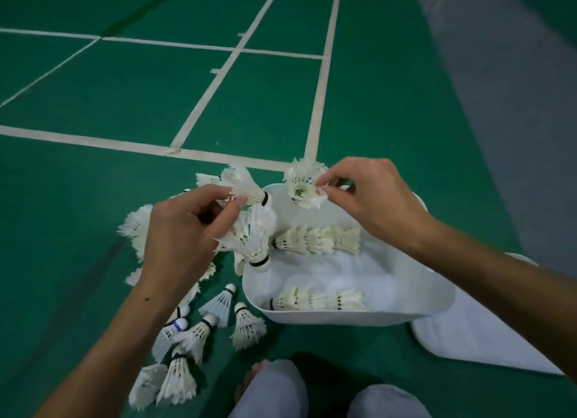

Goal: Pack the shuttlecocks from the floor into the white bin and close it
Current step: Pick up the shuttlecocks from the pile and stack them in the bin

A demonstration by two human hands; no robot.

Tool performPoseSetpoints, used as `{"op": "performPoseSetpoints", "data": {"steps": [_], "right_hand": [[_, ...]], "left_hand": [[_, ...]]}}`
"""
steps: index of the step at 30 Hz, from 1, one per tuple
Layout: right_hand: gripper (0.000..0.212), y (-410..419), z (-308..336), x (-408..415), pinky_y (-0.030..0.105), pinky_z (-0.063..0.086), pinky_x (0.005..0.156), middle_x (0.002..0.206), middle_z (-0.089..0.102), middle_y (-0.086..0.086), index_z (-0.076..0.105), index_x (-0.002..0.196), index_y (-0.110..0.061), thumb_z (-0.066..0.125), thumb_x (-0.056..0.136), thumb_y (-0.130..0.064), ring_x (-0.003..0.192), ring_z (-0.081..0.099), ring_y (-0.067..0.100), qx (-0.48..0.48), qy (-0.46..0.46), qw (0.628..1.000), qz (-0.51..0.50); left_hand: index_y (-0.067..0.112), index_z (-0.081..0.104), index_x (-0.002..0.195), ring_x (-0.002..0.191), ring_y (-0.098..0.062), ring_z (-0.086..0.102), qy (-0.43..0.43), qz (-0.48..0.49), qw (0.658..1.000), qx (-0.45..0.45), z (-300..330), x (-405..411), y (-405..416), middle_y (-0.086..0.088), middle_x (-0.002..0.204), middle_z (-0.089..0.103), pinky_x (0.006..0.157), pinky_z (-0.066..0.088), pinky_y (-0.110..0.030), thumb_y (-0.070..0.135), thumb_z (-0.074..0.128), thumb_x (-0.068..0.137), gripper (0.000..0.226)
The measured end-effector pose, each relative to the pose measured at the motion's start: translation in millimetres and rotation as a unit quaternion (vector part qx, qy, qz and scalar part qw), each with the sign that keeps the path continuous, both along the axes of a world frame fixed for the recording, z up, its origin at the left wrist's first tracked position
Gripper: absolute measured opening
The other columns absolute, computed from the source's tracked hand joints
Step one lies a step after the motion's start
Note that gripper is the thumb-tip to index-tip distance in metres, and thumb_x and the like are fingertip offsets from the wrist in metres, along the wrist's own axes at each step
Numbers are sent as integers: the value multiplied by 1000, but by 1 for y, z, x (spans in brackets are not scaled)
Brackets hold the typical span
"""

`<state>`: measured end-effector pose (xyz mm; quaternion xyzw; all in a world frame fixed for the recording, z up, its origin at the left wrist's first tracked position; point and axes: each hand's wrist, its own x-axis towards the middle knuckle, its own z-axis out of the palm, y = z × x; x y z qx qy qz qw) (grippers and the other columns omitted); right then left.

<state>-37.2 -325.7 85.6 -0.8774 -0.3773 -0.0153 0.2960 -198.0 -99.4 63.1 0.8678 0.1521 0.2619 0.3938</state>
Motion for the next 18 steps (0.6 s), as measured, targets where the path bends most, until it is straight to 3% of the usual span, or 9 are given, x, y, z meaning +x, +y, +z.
{"op": "performPoseSetpoints", "data": {"steps": [3, 5, 10, 13, 18], "right_hand": [[9, -38, -21, -4, 34, 54, 89, 113, 65, -8, 83, 94, -27, 78, 92, -34, 96, 63, 7, -37, 70, 995, -65], [11, -55, -36, -9, 32, 45, 93, 113, 59, -7, 83, 92, -24, 81, 89, -35, 105, 55, 11, -74, 98, 987, -102], [18, -71, -63, -6, 39, 56, 72, 81, 75, -1, 80, 82, -15, 79, 92, -31, 80, 69, 23, -188, 183, 954, -146], [18, -76, -74, 2, 39, 58, 67, 75, 71, 3, 74, 80, -18, 76, 93, -31, 71, 67, 24, -269, 163, 936, -157], [15, -82, -89, 4, 34, 51, 69, 79, 54, 2, 61, 93, -14, 69, 95, -27, 76, 60, 27, -401, 111, 902, -114]], "left_hand": [[18, 80, 93, 49, -12, 51, -2, -42, 999, 8, -8, 10, -13, 2, 59, 64, 50, 46, -30, 32, 77, 94, 14], [16, 79, 92, 48, -17, 53, 1, -76, 997, 24, -13, 14, -20, 2, 58, 64, 49, 47, -33, 31, 77, 95, 15], [16, 79, 94, 45, -7, 50, 11, -98, 993, 60, -25, 24, -29, 11, 55, 61, 51, 45, -29, 36, 75, 95, 21], [16, 79, 95, 45, -5, 48, 21, -102, 993, 58, -31, 25, -32, 11, 56, 62, 51, 44, -28, 37, 75, 96, 21], [20, 79, 94, 44, -6, 49, 36, -112, 991, 68, -40, 30, -35, 11, 56, 63, 51, 49, -31, 39, 73, 97, 20]]}}
